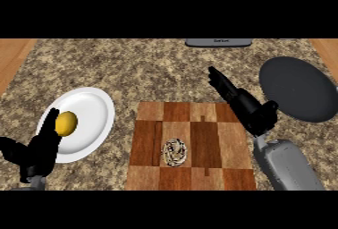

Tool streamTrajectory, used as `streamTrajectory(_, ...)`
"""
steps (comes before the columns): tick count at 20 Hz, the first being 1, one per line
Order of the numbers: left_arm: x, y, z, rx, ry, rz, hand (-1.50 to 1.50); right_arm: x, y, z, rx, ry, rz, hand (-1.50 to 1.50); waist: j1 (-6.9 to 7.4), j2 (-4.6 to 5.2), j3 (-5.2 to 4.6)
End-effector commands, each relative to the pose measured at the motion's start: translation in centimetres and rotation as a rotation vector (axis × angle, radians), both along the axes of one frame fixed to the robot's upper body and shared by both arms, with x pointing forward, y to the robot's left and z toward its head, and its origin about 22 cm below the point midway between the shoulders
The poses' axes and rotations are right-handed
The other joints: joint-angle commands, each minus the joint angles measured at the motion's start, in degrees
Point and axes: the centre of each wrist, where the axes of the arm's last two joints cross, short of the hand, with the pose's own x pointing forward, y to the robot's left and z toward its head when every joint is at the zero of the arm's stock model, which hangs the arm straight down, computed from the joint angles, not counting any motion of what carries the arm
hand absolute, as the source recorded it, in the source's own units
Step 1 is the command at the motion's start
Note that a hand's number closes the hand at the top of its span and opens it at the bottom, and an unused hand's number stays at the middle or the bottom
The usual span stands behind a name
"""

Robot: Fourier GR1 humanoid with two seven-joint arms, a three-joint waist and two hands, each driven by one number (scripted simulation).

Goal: Pick the cupcake from the cutting board and place it in the pan

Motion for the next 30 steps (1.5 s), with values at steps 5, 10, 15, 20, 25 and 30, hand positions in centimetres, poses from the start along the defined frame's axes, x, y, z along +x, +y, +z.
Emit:
streamTrajectory(5,4.7,-2.2,6.2,0.174,-0.257,-0.179,0.0,-1.0,7.8,-1.0,-0.001,0.042,0.759,1.5,5.4,2.29,0.25)
streamTrajectory(10,6.8,-3.9,8.6,0.201,-0.279,-0.196,0.0,1.9,1.8,-0.4,0.036,-0.265,0.728,-1.5,1.37,1.98,0.18)
streamTrajectory(15,6.4,-5.5,7.1,0.192,-0.255,-0.196,0.0,5.4,-3.2,2.0,-0.043,-0.498,0.656,-1.5,2.01,1.87,0.0)
streamTrajectory(20,7.8,-6.0,8.9,0.21,-0.268,-0.207,0.0,8.2,-5.3,10.5,-0.245,-0.555,0.77,-1.5,1.71,1.67,-0.12)
streamTrajectory(25,7.6,-5.5,8.2,0.209,-0.275,-0.19,0.0,8.7,-1.8,15.2,-0.499,-0.625,0.834,-1.5,2.0,1.47,-0.23)
streamTrajectory(30,6.7,-6.2,8.6,0.212,-0.248,-0.202,0.0,8.9,1.5,18.4,-0.498,-0.656,0.856,-1.5,1.61,1.12,-0.18)
